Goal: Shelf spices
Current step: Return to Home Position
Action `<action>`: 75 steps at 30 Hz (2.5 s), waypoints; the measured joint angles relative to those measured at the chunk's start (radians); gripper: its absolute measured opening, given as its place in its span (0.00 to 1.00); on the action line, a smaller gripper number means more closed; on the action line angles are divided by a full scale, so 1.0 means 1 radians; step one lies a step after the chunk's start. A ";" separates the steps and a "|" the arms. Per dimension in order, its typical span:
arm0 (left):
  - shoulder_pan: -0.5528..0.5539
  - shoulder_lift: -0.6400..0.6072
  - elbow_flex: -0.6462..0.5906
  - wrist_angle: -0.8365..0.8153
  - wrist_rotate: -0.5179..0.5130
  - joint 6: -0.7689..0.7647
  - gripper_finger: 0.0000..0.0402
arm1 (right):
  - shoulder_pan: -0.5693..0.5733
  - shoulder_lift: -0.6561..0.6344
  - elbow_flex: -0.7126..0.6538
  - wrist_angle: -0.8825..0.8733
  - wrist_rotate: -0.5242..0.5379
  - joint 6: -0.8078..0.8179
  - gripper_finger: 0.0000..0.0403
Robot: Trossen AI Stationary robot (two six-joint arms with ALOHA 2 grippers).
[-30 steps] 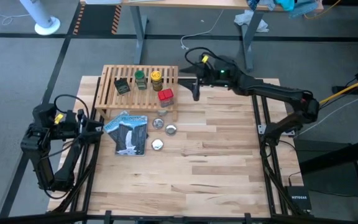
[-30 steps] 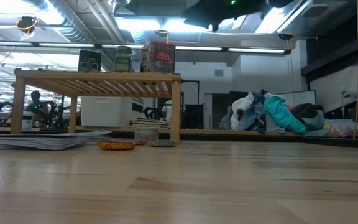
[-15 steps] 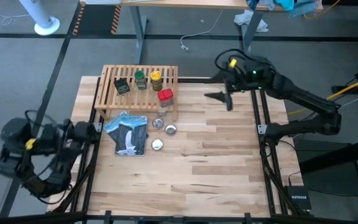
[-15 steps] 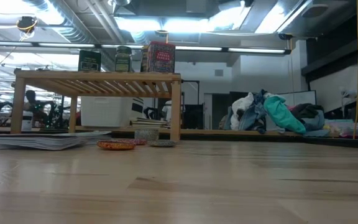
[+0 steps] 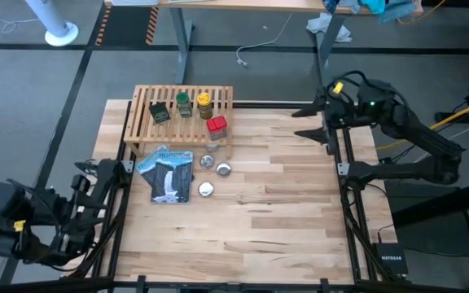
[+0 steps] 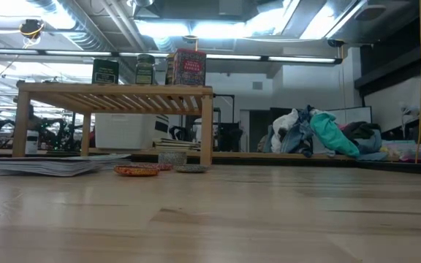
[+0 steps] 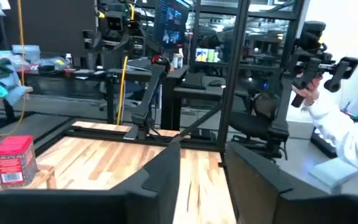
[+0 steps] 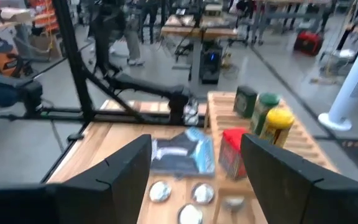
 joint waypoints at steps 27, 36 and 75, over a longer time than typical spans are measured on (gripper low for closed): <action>-0.709 0.100 -0.541 0.120 -0.122 0.572 0.04 | 0.000 -0.042 0.000 0.046 -0.027 0.201 0.63; -0.654 0.100 -0.857 0.313 0.057 0.665 0.00 | -0.002 -0.062 0.000 0.034 -0.120 0.141 0.63; -0.486 0.090 -1.075 0.458 0.192 1.128 0.00 | -0.002 -0.097 -0.001 0.045 -0.110 0.103 0.63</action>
